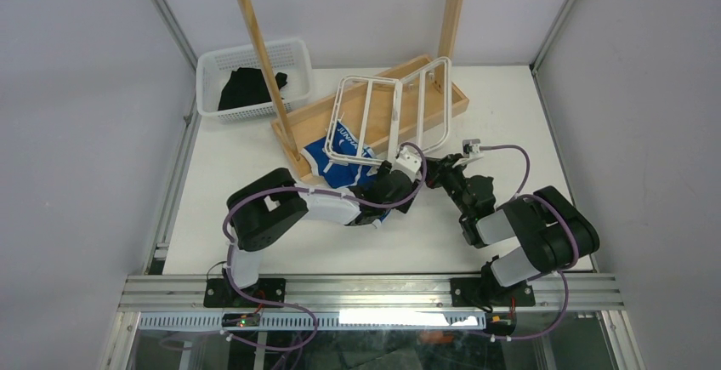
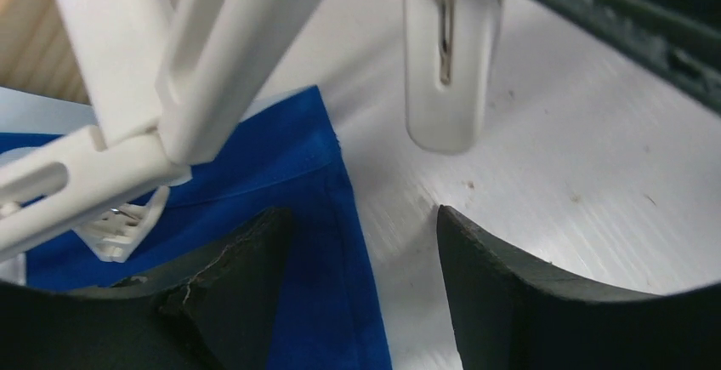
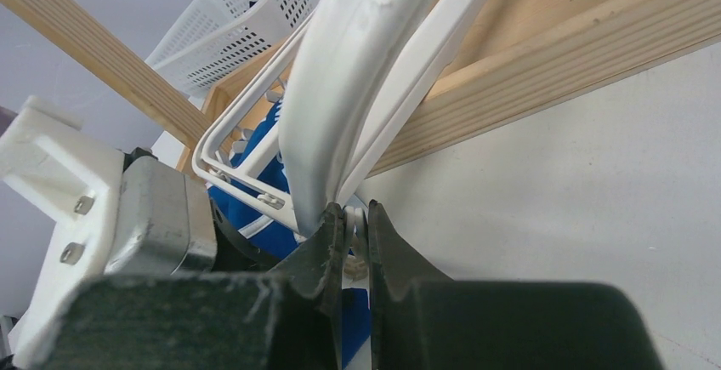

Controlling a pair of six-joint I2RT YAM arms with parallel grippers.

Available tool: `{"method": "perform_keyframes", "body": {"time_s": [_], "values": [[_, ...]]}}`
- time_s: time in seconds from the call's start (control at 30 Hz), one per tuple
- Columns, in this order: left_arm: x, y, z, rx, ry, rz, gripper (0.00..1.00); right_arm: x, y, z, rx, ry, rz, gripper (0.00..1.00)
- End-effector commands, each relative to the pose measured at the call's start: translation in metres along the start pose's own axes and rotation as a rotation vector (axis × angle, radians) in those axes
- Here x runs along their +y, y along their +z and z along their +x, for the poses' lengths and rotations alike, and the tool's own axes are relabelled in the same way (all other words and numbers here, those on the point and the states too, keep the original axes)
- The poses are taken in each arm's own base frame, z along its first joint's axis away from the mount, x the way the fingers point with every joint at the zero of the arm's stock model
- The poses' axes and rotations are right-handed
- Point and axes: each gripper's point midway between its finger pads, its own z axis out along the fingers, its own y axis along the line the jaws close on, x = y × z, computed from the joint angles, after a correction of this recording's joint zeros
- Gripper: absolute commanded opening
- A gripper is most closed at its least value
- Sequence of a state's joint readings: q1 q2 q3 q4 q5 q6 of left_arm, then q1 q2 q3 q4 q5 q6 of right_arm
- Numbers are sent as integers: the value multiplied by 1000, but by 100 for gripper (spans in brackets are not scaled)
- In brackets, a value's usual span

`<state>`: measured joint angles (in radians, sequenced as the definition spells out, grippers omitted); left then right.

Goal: Clip the underwear to the hanger
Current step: Clamp the underwear onto the hanger.

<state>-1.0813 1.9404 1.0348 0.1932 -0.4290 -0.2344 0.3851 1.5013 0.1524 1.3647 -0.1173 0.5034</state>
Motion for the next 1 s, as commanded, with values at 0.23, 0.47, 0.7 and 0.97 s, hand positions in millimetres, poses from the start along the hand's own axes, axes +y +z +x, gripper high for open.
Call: {"method": "perform_keyframes", "body": {"time_s": [0.23, 0.47, 0.7, 0.97], "values": [[37, 0, 29, 58, 117, -237, 25, 14, 8, -22, -82, -3, -53, 0], [16, -23, 38, 93, 105, -70, 0, 16, 8, -24, -86, -2, -57, 0], [-40, -62, 21, 52, 107, 197, 0, 16, 6, -24, -88, 2, -58, 0], [-73, -99, 24, 49, 124, 376, 0, 16, 5, -24, -87, 6, -54, 0]]}}
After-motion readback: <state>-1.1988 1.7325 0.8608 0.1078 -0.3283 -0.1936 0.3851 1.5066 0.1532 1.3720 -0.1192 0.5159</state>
